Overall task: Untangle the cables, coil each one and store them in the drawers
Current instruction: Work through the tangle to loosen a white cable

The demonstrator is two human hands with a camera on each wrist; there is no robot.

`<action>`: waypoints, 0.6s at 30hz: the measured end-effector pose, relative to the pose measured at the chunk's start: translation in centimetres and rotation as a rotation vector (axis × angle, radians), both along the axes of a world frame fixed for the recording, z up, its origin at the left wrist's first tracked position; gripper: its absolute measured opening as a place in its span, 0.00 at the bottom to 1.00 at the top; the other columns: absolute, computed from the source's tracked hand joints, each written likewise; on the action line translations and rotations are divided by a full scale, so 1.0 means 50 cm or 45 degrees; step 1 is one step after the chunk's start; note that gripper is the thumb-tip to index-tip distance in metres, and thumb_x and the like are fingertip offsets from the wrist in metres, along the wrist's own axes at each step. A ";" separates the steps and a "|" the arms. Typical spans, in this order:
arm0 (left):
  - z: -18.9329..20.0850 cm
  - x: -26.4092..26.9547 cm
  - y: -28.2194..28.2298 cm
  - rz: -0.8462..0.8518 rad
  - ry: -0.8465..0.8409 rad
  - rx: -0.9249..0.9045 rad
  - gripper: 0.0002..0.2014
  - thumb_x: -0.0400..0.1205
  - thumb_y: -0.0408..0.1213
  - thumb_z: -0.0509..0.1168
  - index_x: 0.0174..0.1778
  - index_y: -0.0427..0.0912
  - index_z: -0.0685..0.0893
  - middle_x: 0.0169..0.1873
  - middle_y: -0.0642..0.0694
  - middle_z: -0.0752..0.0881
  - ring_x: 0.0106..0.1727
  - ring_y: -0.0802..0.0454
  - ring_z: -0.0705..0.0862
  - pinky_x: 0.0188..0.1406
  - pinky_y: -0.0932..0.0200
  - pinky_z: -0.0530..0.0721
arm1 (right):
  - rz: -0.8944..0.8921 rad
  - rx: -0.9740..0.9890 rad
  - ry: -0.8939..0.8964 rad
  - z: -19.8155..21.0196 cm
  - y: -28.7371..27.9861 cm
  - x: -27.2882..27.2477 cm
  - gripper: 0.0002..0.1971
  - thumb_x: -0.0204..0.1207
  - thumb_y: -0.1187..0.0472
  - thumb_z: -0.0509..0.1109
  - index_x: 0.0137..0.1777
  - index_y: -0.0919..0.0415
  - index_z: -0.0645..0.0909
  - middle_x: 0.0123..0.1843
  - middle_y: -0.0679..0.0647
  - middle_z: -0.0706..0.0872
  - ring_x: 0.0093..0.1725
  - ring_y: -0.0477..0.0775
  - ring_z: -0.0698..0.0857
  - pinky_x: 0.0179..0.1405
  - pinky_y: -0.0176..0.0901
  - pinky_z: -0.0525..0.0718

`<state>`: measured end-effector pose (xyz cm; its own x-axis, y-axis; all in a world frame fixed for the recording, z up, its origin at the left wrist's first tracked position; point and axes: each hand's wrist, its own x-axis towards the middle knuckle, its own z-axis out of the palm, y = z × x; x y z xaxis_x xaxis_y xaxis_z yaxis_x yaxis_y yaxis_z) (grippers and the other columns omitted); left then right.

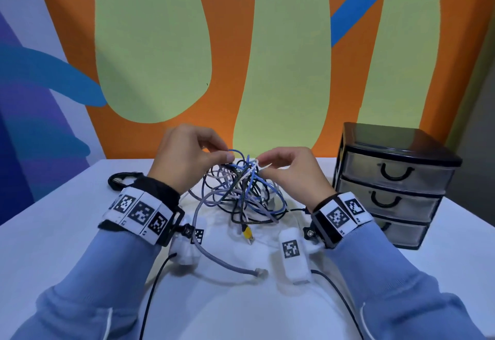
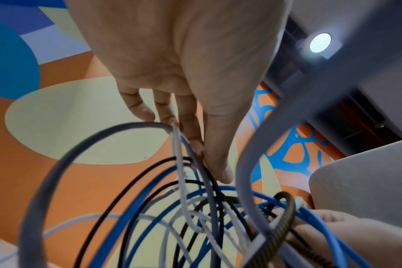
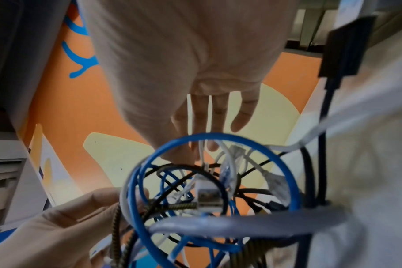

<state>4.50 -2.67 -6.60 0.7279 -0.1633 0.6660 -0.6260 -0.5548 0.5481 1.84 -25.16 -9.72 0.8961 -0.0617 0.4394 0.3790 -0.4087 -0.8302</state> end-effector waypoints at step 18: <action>0.003 -0.008 0.009 -0.020 0.211 0.347 0.06 0.79 0.39 0.81 0.42 0.57 0.97 0.34 0.65 0.92 0.43 0.68 0.87 0.38 0.77 0.74 | -0.026 -0.011 0.113 -0.011 0.003 -0.001 0.07 0.71 0.69 0.83 0.43 0.55 0.93 0.42 0.56 0.95 0.38 0.48 0.90 0.51 0.50 0.92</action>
